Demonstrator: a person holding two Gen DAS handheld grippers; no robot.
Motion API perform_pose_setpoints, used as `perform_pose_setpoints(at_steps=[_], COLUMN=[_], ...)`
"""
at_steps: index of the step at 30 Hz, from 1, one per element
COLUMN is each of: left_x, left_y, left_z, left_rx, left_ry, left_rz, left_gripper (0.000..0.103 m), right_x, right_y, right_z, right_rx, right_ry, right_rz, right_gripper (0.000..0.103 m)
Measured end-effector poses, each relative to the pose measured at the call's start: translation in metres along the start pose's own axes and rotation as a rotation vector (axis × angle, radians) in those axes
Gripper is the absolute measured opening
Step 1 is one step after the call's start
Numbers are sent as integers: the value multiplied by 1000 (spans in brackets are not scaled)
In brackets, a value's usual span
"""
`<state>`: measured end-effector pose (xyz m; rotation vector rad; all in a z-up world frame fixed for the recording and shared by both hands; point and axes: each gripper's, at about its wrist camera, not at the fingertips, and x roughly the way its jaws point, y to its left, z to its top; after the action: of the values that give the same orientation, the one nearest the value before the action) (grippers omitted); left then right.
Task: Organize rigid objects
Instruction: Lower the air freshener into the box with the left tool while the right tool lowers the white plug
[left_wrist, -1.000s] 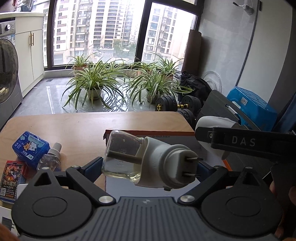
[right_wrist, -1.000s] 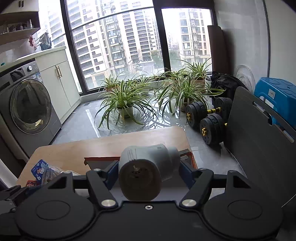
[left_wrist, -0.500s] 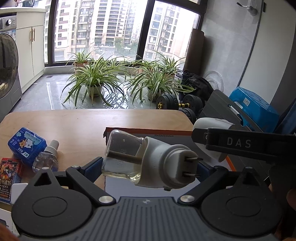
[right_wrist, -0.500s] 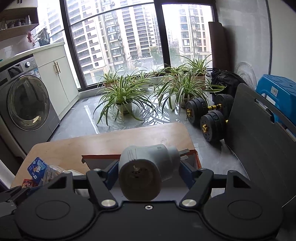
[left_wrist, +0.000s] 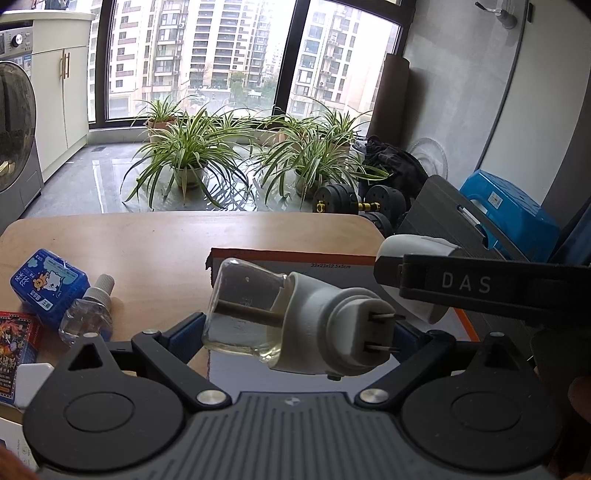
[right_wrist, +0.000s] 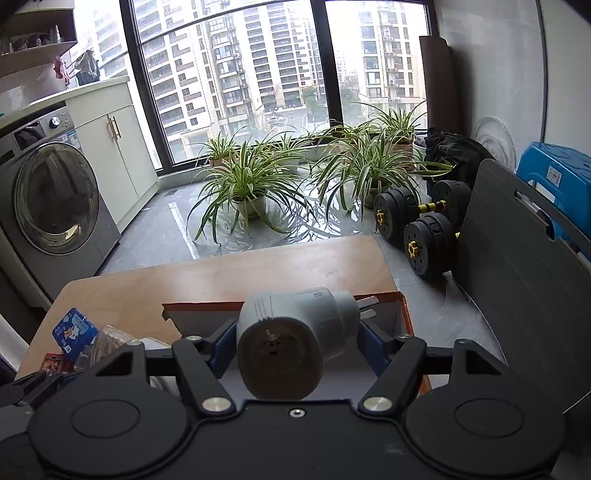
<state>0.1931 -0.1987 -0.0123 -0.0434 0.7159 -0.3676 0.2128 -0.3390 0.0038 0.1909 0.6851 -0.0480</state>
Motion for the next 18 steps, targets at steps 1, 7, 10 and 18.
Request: perform_pose_setpoints(at_steps=[1,7,10,18], left_x=[1,4,6,9], left_y=[0,3,4,4], left_z=[-1,-2,-2,-4], left_rx=[0,-5,-7,-4], left_ry=[0,7,9,17], left_rz=[0,3,3,0], left_gripper=[101,101,101,101], right_x=[1,4,6,10], right_y=[0,3,4,4], right_z=[0,-1,-1,-2], right_rx=[-1,-5,-7,2], right_ry=[2,10,17,28], right_rz=[0,3,0,-8], right_gripper=[84,84,84,84])
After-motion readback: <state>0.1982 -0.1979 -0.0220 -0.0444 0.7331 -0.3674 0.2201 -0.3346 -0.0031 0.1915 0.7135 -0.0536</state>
